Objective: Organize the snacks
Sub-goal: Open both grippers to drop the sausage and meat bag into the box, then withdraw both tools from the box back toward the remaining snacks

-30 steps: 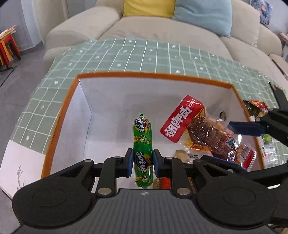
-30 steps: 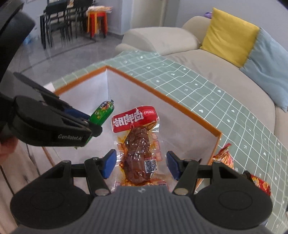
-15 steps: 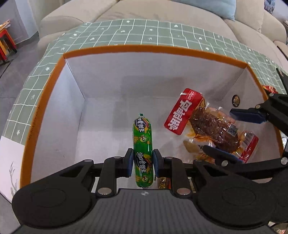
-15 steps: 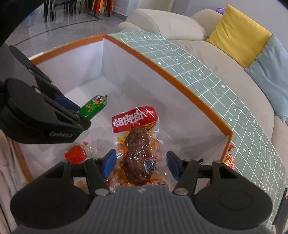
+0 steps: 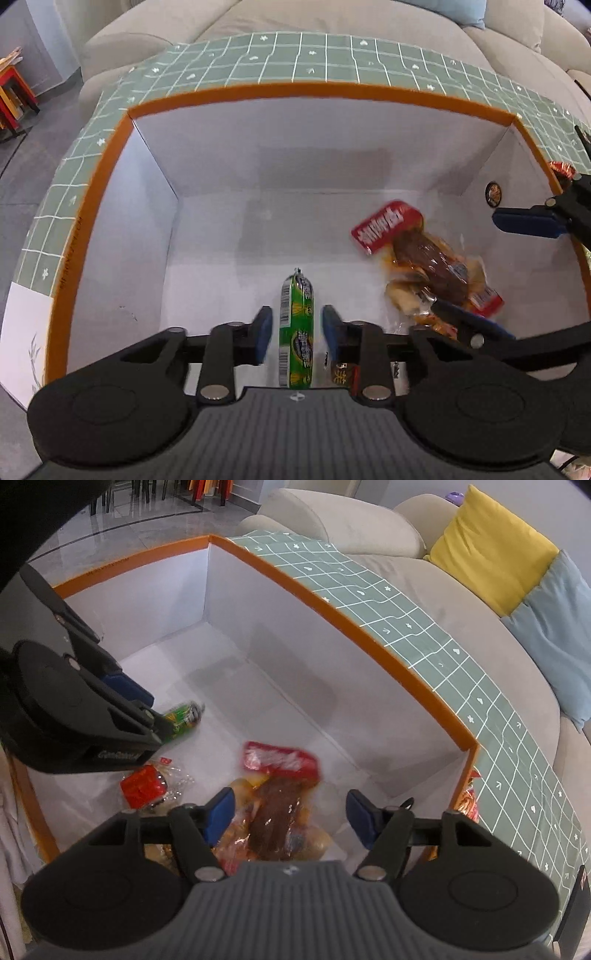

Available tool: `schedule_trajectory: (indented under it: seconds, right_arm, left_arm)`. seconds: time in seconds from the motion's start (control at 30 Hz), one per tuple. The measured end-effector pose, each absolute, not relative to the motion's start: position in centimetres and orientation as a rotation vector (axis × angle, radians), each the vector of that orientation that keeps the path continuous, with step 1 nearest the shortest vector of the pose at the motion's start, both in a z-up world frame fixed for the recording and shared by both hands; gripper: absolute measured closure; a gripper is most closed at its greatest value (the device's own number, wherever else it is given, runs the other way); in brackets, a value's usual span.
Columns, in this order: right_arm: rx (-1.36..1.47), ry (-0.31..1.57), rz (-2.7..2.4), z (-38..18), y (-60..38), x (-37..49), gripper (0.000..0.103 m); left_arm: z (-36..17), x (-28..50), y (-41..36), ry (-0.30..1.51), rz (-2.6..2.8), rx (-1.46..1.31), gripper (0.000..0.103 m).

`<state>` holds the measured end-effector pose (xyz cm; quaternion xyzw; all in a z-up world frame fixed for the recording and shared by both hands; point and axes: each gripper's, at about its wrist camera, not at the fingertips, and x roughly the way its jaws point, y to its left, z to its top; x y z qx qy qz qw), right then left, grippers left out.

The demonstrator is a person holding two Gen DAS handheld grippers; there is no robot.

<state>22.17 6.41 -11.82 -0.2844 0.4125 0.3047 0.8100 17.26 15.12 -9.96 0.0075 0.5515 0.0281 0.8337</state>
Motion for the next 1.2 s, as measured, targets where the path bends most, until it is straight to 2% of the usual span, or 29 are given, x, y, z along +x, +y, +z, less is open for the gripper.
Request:
schedule_trajectory:
  seconds: [0.13,0.23,0.33,0.83,1.2]
  right_arm:
    - [-0.607,0.856,0.633,-10.9,6.0,21.6,0.032]
    - [-0.581,0.817,0.613,-9.8,5.2,20.8,0.026]
    - [-0.516,0.778,0.594,-8.4,4.1,20.1,0.024]
    - [-0.252,0.64,0.451,-2.6,-3.7,16.0,0.018]
    - [-0.147,0.627,0.336,-1.8,-10.1,12.5,0.015]
  left_arm:
    - [-9.0,16.8,15.1,1.14,0.067,0.029,0.055]
    - [-7.9,16.3,14.9,1.089,0.088,0.034,0.05]
    - [-6.4,15.4,14.8,1.011,0.125,0.013,0.042]
    - [-0.9,11.0,9.8,0.714,0.039,0.016,0.041]
    - [-0.6,8.8,4.9,0.644,-0.057,0.014,0.04]
